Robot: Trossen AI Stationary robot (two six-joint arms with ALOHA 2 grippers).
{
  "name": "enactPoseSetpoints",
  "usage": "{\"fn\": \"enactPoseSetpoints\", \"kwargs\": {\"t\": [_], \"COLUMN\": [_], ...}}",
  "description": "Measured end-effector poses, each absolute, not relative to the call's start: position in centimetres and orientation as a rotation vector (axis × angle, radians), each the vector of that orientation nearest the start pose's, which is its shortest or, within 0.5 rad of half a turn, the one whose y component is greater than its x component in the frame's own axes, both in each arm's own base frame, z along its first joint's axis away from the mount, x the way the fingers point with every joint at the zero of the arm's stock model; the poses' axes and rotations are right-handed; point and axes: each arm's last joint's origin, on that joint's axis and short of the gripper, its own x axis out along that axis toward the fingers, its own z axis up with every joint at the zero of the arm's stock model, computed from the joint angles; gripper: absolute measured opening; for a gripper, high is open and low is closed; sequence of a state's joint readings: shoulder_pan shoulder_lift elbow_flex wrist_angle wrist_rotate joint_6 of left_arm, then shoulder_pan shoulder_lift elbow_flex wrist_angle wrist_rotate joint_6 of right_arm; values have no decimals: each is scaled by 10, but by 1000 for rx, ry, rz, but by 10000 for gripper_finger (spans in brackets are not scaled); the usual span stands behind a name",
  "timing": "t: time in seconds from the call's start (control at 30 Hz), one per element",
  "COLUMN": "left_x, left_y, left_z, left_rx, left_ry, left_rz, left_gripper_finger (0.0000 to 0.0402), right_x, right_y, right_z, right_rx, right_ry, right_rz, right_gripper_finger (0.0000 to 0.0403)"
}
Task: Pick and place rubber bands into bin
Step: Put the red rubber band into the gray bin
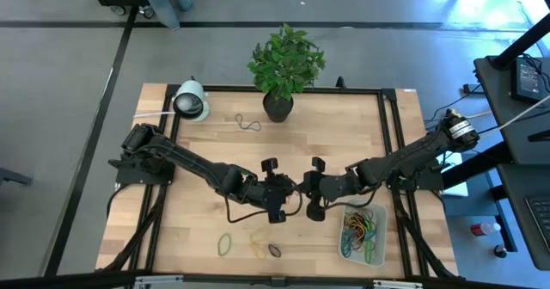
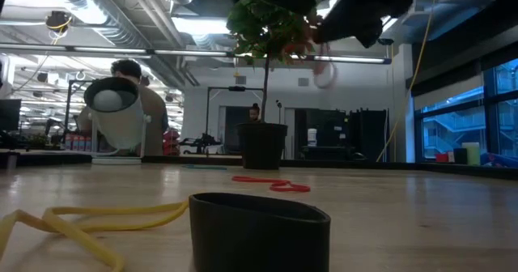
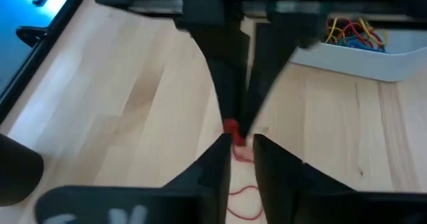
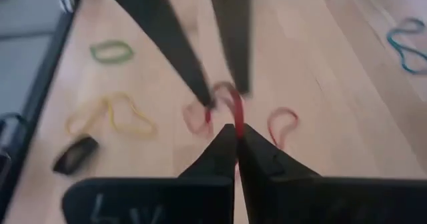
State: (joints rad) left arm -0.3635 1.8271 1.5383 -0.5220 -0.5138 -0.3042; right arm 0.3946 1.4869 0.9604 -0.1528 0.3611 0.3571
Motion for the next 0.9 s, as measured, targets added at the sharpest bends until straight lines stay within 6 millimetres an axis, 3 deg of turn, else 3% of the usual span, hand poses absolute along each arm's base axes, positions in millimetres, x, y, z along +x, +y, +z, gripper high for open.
{"fn": "enactPoseSetpoints", "kwargs": {"t": [0.17,0.33,0.57,0.77,0.9], "left_x": [380,376,370,370,370], "left_y": [-131,-128,-126,-126,-126], "left_z": [279,275,270,270,270], "left_rx": [51,8,-21,-27,-28], "left_ry": [707,746,809,805,804], "left_rz": [258,318,360,362,364], "left_gripper_finger": [93,107,109,109,109], "right_x": [270,228,162,124,110], "right_y": [101,95,111,137,150], "right_z": [247,266,279,272,252], "right_rx": [133,262,486,561,595], "right_ry": [719,854,1098,1278,1339], "right_rz": [-129,-149,-111,-163,-252], "right_gripper_finger": [4,3,2,2,2]}}
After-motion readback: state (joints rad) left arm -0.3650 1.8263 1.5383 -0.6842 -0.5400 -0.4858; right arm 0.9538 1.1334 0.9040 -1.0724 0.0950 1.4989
